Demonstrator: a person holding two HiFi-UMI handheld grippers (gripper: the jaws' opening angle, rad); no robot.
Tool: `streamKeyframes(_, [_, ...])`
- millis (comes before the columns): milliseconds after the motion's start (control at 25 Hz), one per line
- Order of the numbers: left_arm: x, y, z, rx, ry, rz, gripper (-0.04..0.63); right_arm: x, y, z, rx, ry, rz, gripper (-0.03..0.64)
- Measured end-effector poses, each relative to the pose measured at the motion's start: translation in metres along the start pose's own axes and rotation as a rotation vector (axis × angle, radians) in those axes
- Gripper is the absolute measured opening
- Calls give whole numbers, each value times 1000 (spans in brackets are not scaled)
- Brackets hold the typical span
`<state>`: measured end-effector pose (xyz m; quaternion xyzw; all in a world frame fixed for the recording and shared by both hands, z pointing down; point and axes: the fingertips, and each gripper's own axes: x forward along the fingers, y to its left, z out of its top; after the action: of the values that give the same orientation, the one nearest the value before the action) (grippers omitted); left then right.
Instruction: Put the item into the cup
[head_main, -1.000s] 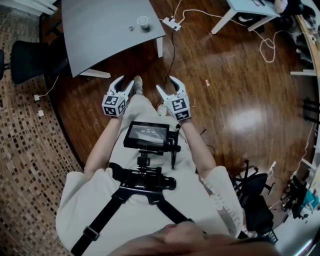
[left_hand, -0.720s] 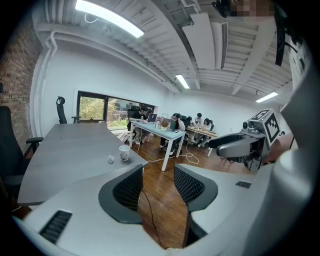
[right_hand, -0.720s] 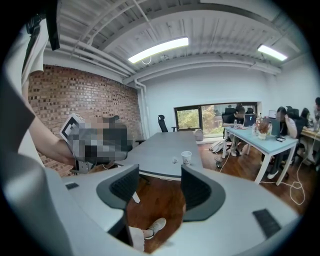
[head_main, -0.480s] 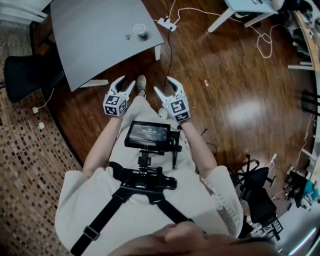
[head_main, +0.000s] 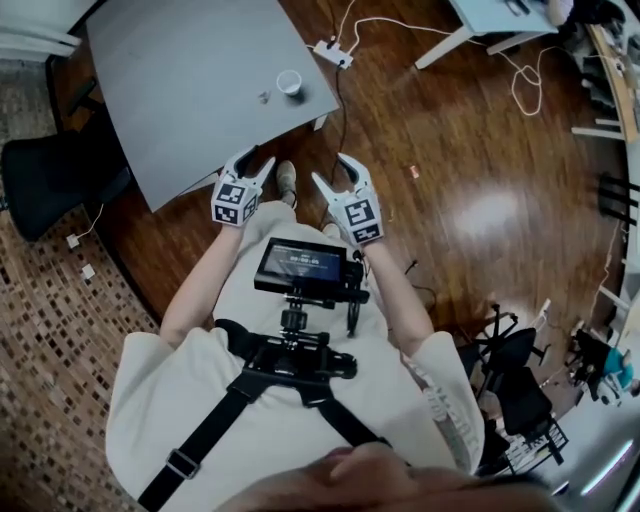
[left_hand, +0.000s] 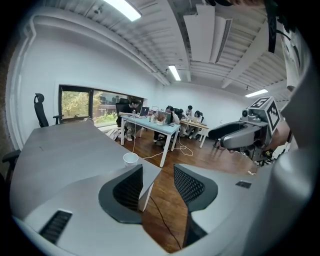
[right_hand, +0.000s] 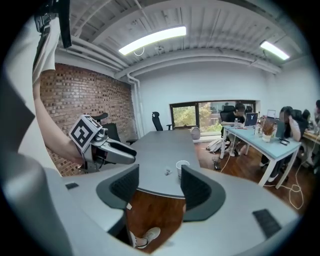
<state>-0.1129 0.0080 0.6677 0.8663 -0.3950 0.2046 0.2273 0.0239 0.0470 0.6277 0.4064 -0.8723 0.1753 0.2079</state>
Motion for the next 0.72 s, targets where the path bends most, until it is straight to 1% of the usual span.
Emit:
streamKeyframes(80, [2,3,5,5,3,-9,198,0,-4,12,2,-6,-19,278])
streamKeyframes(160, [10,15,5,5,13,-25,196,13,-9,23,1,-9,-37,278])
streamKeyframes(320, [30,46,3,14,40,-79,196,56,-18,27,12,11,-62,278])
streamKeyframes(520, [45,57,12,47,52,-138,198,81,-26,34,19,24,-88,278])
streamKeyframes(640, [52,63,12,55,63,-157,196,95,-26,32,11,30,-86,278])
streamKeyframes(720, [55,72,10,52,73,-157,196,103,-23,37,-1,28,-85,278])
